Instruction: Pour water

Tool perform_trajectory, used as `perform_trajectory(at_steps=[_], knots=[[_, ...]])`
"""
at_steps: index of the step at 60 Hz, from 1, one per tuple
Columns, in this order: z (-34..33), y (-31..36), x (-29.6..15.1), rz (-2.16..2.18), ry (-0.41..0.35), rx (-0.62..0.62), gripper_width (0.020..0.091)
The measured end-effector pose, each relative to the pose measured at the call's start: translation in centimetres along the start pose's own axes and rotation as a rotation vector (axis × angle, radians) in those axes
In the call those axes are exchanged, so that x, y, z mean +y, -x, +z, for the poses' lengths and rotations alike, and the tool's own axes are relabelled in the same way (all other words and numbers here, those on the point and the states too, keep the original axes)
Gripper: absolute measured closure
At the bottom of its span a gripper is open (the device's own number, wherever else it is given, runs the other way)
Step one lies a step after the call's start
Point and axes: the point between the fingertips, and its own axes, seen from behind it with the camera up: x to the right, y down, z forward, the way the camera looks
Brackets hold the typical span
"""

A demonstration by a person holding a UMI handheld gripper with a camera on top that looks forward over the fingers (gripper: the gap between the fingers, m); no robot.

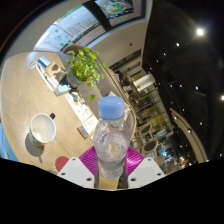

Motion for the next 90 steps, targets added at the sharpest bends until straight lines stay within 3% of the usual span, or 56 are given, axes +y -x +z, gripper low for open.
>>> perform_trajectory(at_steps=[13, 23, 43, 45, 51, 65, 69, 74, 90], knots=[[1.3, 4.2, 2.9, 0.559, -0.02, -0.238, 0.0782], [3.8, 8.7, 5.6, 0.761, -0.025, -0.352, 0.0779], [7.8, 14.7, 8.9, 0.893, 0.011, -0.464, 0.0763], [8.0, 14.3, 8.5, 0.903, -0.024, -0.451, 0.0761], [8.1, 14.3, 8.6, 0.92, -0.038, -0.447, 0.0743], [7.9, 14.8, 9.3, 0.945, 0.018, -0.443, 0.0585], [7.4, 16.0, 9.6, 0.956, 0.08, -0.479, 0.047], [6.4, 16.1, 10.1, 0.965, 0.124, -0.471, 0.0237], [-0.5, 13.4, 9.9, 0.909, 0.254, -0.376, 0.025]])
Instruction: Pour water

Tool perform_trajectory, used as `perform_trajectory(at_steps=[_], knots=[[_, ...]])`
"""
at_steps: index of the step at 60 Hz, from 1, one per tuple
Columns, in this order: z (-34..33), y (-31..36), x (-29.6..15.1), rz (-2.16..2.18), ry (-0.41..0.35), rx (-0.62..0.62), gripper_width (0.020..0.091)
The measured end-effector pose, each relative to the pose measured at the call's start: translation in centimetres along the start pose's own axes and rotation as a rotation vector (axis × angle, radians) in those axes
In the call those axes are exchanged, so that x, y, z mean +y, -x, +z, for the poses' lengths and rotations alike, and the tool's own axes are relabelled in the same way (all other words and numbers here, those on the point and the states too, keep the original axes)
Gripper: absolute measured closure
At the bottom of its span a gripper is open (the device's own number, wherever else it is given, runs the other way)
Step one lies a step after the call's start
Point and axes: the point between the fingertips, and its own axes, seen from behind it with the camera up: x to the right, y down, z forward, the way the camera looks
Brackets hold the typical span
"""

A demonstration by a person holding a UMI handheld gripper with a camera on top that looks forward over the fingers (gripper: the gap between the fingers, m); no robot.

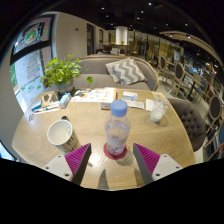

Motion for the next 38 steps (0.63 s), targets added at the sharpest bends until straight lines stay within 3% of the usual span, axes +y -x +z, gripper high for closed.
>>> perform_trajectory(at_steps=[20, 38], knots=[[-11.5, 4.6, 1.4, 0.024, 0.016, 0.105, 0.0246], [-14.3, 6.9, 2.7, 0.057, 0.005, 0.109, 0.0251]])
